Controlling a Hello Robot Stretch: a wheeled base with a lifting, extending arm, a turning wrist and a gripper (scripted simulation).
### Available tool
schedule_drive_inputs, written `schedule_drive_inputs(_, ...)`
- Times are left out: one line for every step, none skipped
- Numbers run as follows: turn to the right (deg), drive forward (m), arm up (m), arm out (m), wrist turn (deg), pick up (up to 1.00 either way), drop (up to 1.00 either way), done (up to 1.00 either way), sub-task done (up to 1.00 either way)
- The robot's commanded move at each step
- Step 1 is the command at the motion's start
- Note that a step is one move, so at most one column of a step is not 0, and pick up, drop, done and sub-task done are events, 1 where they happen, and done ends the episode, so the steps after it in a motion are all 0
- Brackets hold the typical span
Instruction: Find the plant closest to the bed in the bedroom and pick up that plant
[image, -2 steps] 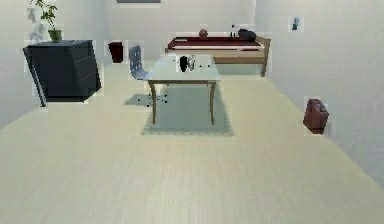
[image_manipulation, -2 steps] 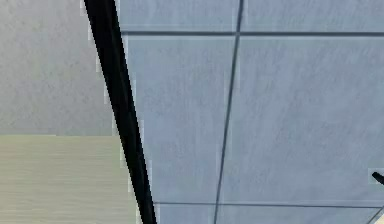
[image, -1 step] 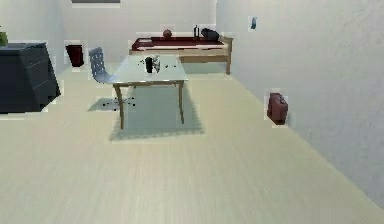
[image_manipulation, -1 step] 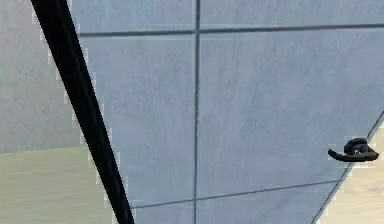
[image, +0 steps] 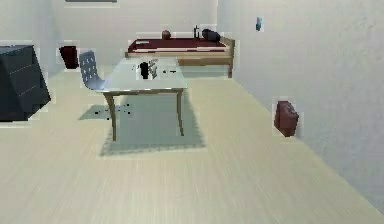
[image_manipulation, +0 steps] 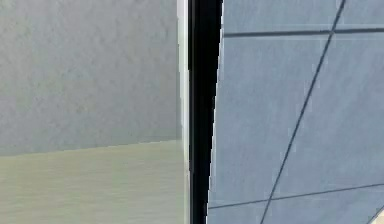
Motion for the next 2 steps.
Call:
schedule_drive_inputs(15.0,0.00,0.00,0.00,0.0,0.00,0.00,0.00,0.00)
schedule_drive_inputs(0.0,1.00,0.00,0.00,0.0,0.00,0.00,0.00,0.00)
